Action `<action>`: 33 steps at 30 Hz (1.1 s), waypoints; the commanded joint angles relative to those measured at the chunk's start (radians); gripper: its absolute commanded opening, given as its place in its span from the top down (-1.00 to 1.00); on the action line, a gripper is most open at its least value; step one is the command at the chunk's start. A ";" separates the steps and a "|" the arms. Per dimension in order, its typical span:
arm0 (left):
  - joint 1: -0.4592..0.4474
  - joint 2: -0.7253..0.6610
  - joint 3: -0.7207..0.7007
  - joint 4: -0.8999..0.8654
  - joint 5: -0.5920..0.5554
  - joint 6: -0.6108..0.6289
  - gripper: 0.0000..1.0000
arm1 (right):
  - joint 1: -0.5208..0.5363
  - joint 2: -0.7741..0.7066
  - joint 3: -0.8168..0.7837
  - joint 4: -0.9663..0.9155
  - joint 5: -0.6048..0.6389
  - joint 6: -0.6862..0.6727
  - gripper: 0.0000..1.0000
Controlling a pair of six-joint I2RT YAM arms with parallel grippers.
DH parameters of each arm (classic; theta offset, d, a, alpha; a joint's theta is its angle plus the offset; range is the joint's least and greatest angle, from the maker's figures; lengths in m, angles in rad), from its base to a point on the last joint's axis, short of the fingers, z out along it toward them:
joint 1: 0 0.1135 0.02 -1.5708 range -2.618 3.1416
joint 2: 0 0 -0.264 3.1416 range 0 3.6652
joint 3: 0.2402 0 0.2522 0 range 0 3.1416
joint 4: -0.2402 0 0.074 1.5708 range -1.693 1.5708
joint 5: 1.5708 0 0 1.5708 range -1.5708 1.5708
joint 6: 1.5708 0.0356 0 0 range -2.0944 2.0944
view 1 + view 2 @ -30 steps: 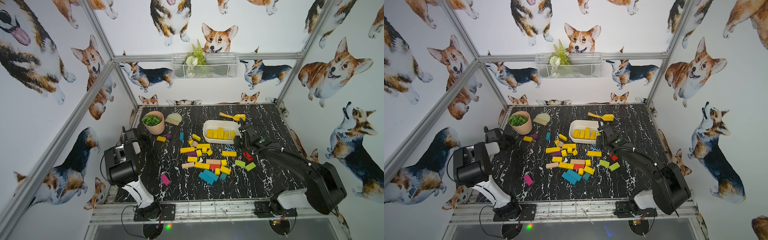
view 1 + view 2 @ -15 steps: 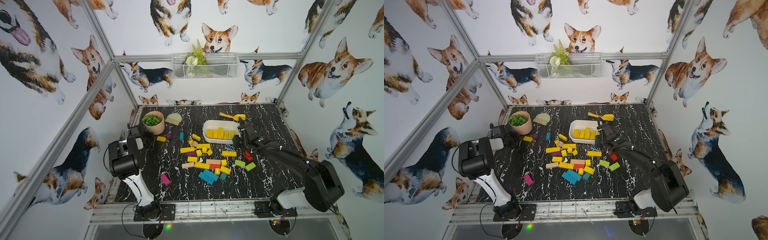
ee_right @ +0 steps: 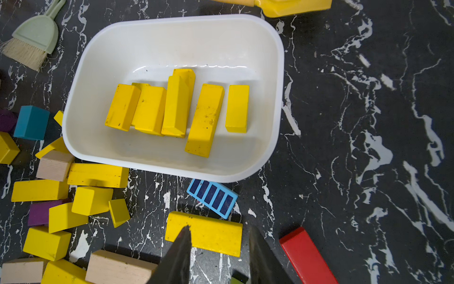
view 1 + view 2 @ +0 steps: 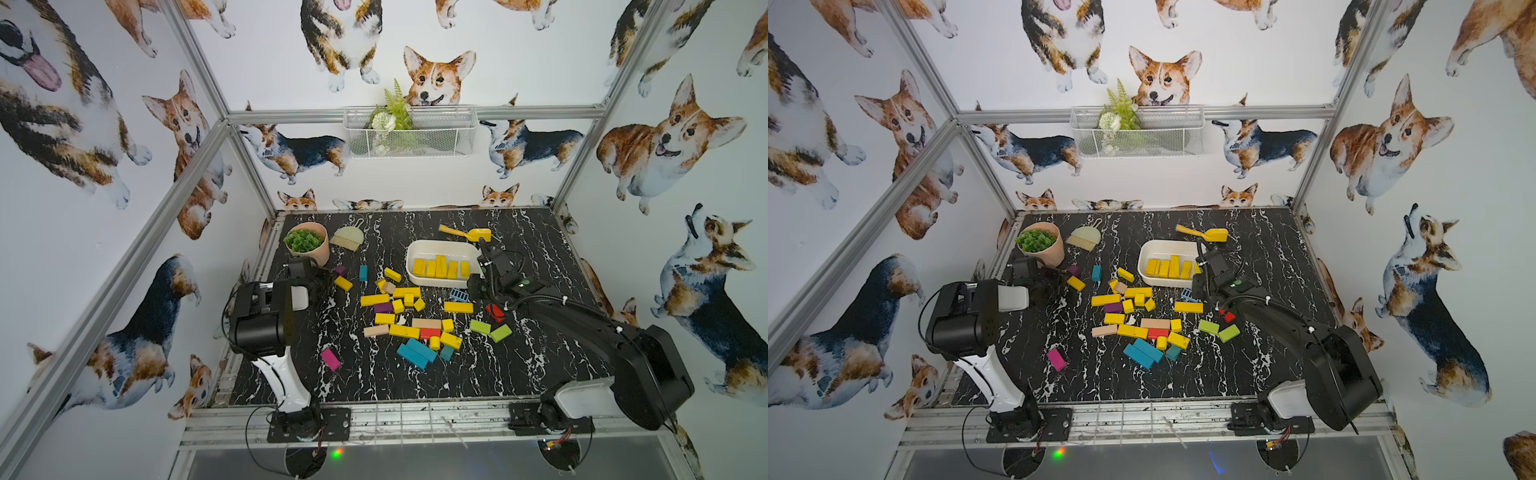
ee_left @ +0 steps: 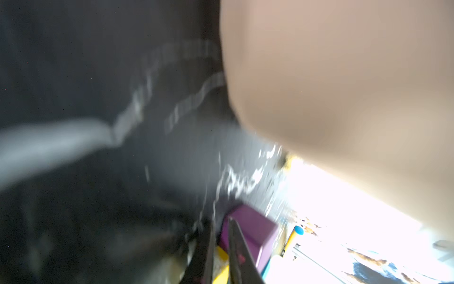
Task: Pick out the yellow building blocks
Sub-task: Move the building block to the center of the board, then pick up the building block from the center of the board.
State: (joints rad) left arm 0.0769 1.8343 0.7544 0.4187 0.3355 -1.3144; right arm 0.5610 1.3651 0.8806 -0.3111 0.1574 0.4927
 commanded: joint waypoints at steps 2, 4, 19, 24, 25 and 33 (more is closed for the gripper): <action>-0.076 -0.048 -0.063 -0.068 -0.112 -0.085 0.67 | 0.000 -0.014 -0.008 0.020 0.014 0.003 0.18; -0.112 -0.066 -0.063 -0.103 -0.139 -0.062 0.67 | -0.001 -0.016 -0.011 0.021 0.015 0.001 0.18; -0.358 -0.354 0.170 -0.851 -0.569 0.128 0.08 | -0.001 -0.060 -0.046 0.025 0.038 0.010 0.18; -0.415 -0.238 0.365 -1.003 -0.642 0.132 -0.11 | -0.002 -0.070 -0.045 0.008 0.036 0.006 0.18; -0.417 -0.213 0.400 -1.025 -0.641 0.127 -0.14 | -0.002 -0.076 -0.045 0.003 0.041 0.005 0.18; -0.417 0.001 0.594 -1.144 -0.606 0.042 -0.26 | -0.002 -0.088 -0.048 -0.015 0.051 0.009 0.18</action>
State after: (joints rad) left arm -0.3401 1.7939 1.3098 -0.6350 -0.2596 -1.2278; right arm 0.5602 1.2816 0.8356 -0.3130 0.1905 0.4934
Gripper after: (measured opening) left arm 0.627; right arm 0.410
